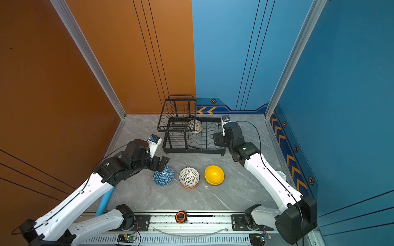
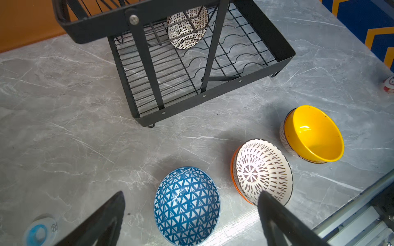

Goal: Load bowls into a dish rack
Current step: Pick up the bowl.

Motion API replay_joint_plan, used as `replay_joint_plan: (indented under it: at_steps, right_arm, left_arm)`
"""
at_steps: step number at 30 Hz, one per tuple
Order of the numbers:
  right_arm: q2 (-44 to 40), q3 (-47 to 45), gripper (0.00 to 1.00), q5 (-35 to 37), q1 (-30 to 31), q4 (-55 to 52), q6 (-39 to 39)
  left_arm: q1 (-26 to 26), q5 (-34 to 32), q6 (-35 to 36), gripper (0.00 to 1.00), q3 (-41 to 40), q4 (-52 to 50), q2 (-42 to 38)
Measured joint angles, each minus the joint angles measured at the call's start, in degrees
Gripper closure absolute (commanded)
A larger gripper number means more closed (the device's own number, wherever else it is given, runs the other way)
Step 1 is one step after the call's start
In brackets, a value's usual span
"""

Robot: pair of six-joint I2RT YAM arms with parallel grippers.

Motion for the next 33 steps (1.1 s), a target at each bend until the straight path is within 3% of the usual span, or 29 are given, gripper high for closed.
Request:
replay_joint_plan:
  at_steps: [7, 16, 25, 31, 33]
  right_arm:
    - [1.6, 2.3, 0.0, -2.3, -0.3, -2.2, 2.6]
    - [3.3, 2.4, 0.0, -3.3, -0.3, -3.4, 3.2]
    - [4.1, 2.4, 0.0, -3.4, -0.3, -3.6, 3.1]
    - [5.1, 2.4, 0.0, -3.4, -0.3, -3.7, 3.1]
    - [5.1, 2.4, 0.0, -3.4, -0.3, -3.7, 3.1]
  left_arm:
    - [-3.8, -0.2, -3.4, 0.02, -2.9, 0.0, 1.4]
    - [-11.0, 0.2, -8.1, 0.02, -5.0, 3.6, 10.3]
    - [-13.3, 0.5, -10.4, 0.0, -5.0, 6.6, 17.9]
    - [-14.0, 0.4, -10.6, 0.12, -3.7, 7.1, 22.6]
    - [-14.2, 0.4, -10.7, 0.2, -3.3, 7.3, 23.5]
